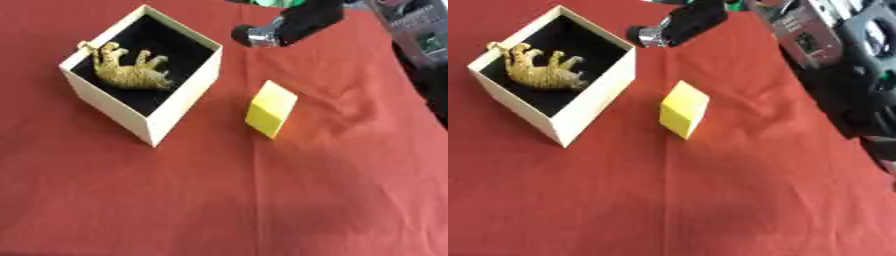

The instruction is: Pick up objects on the table and place them in the box.

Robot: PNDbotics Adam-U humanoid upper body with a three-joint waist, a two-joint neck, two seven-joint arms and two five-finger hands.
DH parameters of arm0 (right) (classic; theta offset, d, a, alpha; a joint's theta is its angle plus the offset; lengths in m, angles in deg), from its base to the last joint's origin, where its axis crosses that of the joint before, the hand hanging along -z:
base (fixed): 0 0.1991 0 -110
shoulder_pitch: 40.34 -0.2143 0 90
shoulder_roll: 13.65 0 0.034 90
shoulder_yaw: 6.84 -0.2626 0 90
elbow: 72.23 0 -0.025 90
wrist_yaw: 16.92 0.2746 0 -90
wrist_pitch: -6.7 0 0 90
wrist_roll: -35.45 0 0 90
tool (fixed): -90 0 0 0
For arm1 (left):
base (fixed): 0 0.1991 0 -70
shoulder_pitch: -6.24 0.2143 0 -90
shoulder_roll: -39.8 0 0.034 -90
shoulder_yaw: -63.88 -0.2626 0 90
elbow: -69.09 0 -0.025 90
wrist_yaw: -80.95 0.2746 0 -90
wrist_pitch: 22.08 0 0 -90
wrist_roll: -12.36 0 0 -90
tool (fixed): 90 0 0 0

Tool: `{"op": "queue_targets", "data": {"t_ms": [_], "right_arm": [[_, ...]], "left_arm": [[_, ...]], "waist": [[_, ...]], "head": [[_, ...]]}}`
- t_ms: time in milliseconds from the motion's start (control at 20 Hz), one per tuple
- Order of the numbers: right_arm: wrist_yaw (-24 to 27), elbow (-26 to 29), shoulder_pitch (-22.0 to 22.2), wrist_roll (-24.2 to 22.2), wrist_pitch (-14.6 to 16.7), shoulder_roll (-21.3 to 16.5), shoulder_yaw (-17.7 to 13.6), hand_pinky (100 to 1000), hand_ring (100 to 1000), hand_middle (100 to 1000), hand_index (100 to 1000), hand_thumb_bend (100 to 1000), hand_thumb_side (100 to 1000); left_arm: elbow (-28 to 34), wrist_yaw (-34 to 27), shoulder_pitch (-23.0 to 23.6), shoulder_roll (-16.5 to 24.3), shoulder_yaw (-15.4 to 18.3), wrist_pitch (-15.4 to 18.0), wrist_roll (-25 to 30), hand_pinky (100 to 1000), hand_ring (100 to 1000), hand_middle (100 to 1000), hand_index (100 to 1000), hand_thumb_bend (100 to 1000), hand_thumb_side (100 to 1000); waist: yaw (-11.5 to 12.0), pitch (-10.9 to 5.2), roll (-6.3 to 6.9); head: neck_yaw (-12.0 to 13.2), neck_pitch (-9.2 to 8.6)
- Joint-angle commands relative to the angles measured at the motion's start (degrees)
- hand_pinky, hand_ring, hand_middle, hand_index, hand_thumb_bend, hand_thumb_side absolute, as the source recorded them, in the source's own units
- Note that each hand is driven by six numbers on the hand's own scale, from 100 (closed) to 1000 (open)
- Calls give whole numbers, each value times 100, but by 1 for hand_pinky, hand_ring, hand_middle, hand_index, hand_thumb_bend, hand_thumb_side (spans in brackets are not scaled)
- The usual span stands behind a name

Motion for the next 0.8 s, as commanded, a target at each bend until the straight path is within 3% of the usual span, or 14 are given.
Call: {"op": "queue_targets", "data": {"t_ms": [50, 250, 550, 800], "right_arm": [[158, 63, 13, 18, 9, -254, -19, 891, 940, 839, 996, 465, 1000], [334, -31, 177, 18, 141, -318, -10, 898, 950, 854, 1000, 499, 980], [677, -286, 393, 18, 474, -457, -43, 910, 963, 877, 1000, 451, 851], [850, -457, 464, 18, 708, -548, -62, 909, 960, 866, 1000, 477, 873]], "left_arm": [[83, 13, -20, 150, 39, -16, 8, 650, 869, 857, 814, 100, 843], [83, 18, -27, 149, 42, -15, 15, 650, 869, 857, 814, 100, 842], [83, 32, -37, 151, 44, -10, 33, 650, 869, 857, 814, 100, 840], [83, 39, -44, 150, 44, -7, 51, 649, 869, 857, 814, 100, 839]], "waist": [[-9, -150, 21], [-5, -146, 22], [2, -145, 25], [8, -146, 25]], "head": [[15, -23], [27, -46], [55, -76], [74, -90]]}}
